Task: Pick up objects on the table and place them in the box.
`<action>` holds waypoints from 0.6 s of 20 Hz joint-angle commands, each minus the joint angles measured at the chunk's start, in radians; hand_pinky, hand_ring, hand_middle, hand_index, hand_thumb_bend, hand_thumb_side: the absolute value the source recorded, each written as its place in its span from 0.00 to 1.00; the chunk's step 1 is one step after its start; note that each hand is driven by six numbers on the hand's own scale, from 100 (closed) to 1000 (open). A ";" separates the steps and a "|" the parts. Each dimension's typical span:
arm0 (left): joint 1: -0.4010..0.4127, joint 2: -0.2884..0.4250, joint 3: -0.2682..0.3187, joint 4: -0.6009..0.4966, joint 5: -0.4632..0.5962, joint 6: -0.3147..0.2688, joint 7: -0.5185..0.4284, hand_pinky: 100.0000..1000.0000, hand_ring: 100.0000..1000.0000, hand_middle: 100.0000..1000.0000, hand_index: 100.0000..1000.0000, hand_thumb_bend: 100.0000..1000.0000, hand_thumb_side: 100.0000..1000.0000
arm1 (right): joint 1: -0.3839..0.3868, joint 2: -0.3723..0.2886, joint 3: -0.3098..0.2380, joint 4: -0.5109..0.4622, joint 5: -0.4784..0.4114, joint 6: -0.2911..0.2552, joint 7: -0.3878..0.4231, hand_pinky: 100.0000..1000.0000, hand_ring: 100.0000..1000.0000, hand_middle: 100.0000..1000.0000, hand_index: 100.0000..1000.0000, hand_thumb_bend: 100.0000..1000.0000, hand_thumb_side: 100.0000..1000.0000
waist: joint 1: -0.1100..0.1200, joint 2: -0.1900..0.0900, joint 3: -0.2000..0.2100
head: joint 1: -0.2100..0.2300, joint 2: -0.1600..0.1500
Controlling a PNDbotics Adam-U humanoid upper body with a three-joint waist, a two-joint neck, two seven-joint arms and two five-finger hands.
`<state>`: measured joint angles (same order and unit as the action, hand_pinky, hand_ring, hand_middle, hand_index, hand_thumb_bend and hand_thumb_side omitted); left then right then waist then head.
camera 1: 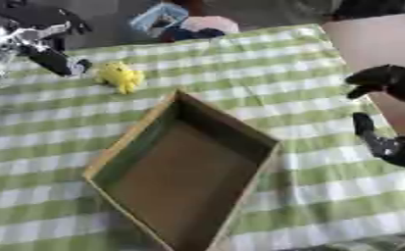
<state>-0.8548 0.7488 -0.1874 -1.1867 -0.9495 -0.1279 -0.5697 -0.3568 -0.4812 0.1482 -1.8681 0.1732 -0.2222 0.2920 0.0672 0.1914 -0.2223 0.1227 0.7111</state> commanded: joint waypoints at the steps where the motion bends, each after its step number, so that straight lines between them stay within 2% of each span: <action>1: -0.029 0.010 0.017 0.028 -0.044 -0.004 -0.006 0.82 0.80 0.79 0.94 0.15 0.29 | -0.015 -0.024 -0.003 -0.018 -0.008 -0.002 0.004 0.79 0.68 0.74 0.81 0.00 0.00 | 0.000 -0.012 -0.005 | -0.001 -0.008; 6: -0.040 -0.013 0.034 0.089 -0.073 -0.009 0.026 0.82 0.80 0.78 0.93 0.14 0.28 | -0.020 -0.027 0.000 -0.019 -0.009 -0.003 0.007 0.79 0.67 0.74 0.81 0.00 0.00 | 0.008 -0.009 -0.017 | -0.001 -0.010; 12: -0.048 -0.045 0.048 0.147 -0.057 -0.016 0.092 0.81 0.79 0.77 0.93 0.15 0.27 | -0.030 -0.028 0.003 -0.021 -0.011 -0.003 0.011 0.79 0.67 0.74 0.81 0.00 0.00 | 0.013 0.002 -0.037 | 0.001 -0.017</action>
<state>-0.8799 0.6862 -0.1553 -1.0408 -1.0112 -0.1430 -0.4932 -0.3708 -0.4824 0.1546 -1.8683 0.1700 -0.2233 0.3013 0.0846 0.2082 -0.2600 0.1211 0.7052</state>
